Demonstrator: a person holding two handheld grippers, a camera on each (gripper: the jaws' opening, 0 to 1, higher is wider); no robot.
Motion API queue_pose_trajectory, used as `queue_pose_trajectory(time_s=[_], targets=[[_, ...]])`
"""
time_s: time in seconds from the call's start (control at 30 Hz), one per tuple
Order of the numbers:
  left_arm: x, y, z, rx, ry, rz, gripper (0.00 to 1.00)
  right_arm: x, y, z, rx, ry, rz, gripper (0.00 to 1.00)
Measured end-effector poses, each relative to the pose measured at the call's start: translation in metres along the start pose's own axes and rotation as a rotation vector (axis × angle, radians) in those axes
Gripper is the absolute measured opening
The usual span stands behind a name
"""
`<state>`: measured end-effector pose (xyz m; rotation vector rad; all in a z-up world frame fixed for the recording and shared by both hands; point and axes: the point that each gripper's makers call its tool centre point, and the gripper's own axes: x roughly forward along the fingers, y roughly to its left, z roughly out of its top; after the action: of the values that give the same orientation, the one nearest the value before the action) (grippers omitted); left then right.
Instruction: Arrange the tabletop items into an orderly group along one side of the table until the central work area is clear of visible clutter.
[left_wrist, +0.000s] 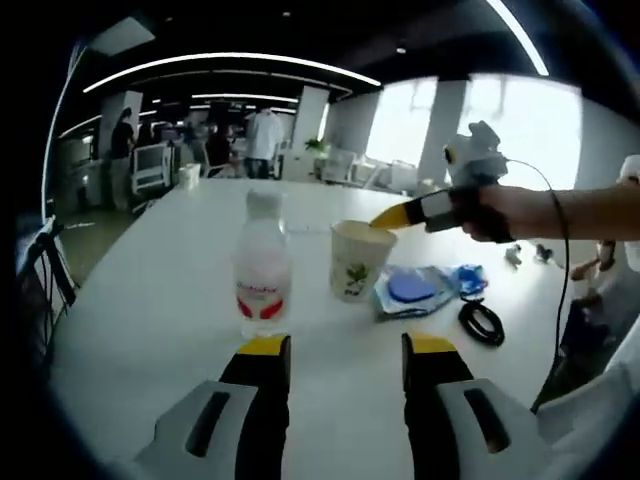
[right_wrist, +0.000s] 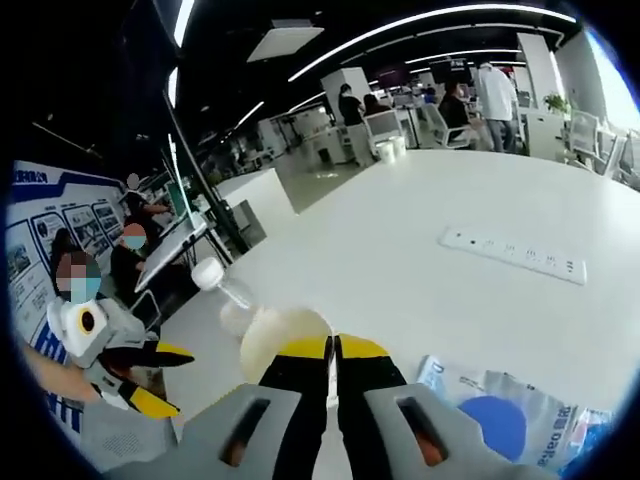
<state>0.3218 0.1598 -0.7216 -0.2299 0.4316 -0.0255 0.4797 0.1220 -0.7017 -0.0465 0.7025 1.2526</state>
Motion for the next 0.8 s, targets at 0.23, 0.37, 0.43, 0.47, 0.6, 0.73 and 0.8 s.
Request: queue_pose_trajectory(time_s=[0.23, 0.37, 0.43, 0.47, 0.6, 0.73, 0.8], targets=[[-0.008, 0.006, -0.004, -0.017, -0.001, 0.019, 0.41, 0.005, -0.011, -0.007, 0.0, 0.008, -0.029, 0.0], [-0.012, 0.009, -0.006, -0.027, 0.0, 0.03, 0.41, 0.009, -0.019, -0.011, 0.004, 0.011, -0.05, 0.0], [-0.013, 0.011, -0.007, -0.031, 0.001, 0.035, 0.4, 0.011, -0.022, -0.012, 0.013, 0.012, -0.053, 0.0], [-0.014, 0.013, -0.008, -0.033, 0.003, 0.038, 0.4, 0.012, -0.024, -0.012, 0.016, 0.011, -0.058, 0.0], [-0.018, 0.017, -0.009, -0.041, 0.005, 0.049, 0.4, 0.016, -0.03, -0.014, 0.016, 0.017, -0.079, 0.0], [-0.019, 0.021, -0.011, -0.045, 0.007, 0.055, 0.4, 0.017, -0.032, -0.015, 0.021, 0.015, -0.088, 0.0], [-0.019, 0.022, -0.012, -0.046, 0.009, 0.055, 0.4, 0.019, -0.034, -0.016, 0.023, 0.018, -0.089, 0.0]])
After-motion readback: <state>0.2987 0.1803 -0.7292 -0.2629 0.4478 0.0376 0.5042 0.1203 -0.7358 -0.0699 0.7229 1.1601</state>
